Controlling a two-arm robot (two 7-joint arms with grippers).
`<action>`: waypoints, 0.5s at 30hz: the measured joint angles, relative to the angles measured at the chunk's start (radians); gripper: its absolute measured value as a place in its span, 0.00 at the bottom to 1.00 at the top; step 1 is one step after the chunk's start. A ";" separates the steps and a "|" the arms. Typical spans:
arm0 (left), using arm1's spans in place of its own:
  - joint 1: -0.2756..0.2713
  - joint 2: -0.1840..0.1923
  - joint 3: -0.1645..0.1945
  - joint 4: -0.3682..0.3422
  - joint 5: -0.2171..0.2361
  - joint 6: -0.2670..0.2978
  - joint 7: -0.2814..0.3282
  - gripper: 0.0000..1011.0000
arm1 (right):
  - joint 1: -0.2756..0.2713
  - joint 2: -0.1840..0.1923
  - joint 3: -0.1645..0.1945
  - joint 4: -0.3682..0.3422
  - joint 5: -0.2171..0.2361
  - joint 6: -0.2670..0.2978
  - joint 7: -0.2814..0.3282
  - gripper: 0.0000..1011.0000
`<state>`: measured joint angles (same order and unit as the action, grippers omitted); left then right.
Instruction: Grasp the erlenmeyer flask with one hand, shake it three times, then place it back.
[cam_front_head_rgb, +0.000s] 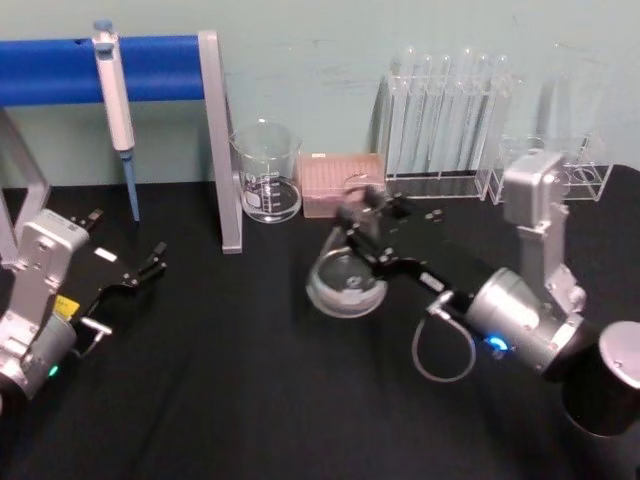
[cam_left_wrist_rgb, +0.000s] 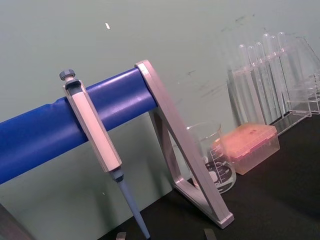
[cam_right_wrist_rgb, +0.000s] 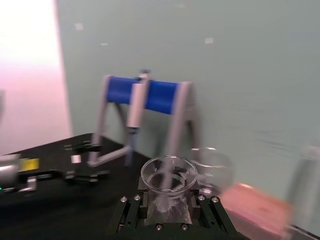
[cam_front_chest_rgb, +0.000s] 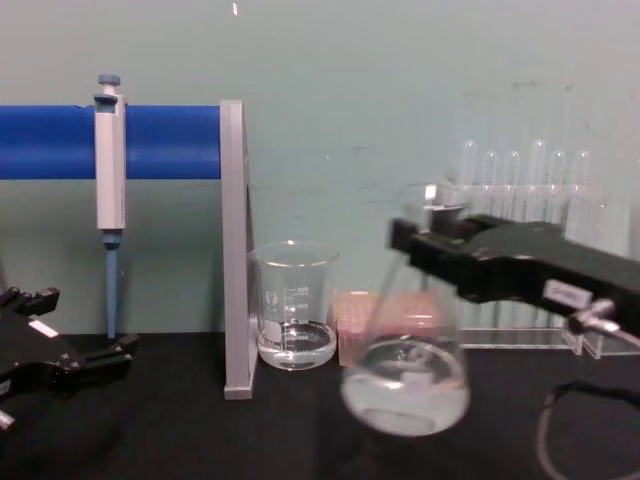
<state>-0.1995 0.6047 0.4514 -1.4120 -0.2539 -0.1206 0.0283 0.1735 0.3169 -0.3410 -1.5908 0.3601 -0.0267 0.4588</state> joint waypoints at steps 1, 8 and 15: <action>0.000 0.000 0.000 0.000 0.000 0.000 0.000 0.99 | 0.005 0.001 -0.007 0.003 0.003 0.000 0.009 0.44; 0.000 0.000 0.000 0.000 0.000 0.000 0.000 0.99 | 0.042 0.004 -0.067 0.021 0.020 -0.002 0.066 0.44; 0.000 0.000 0.000 0.000 0.000 0.000 0.000 0.99 | 0.057 0.015 -0.093 0.025 0.029 -0.009 0.070 0.44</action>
<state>-0.1995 0.6047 0.4514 -1.4120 -0.2539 -0.1206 0.0283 0.2310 0.3315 -0.4339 -1.5659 0.3896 -0.0356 0.5284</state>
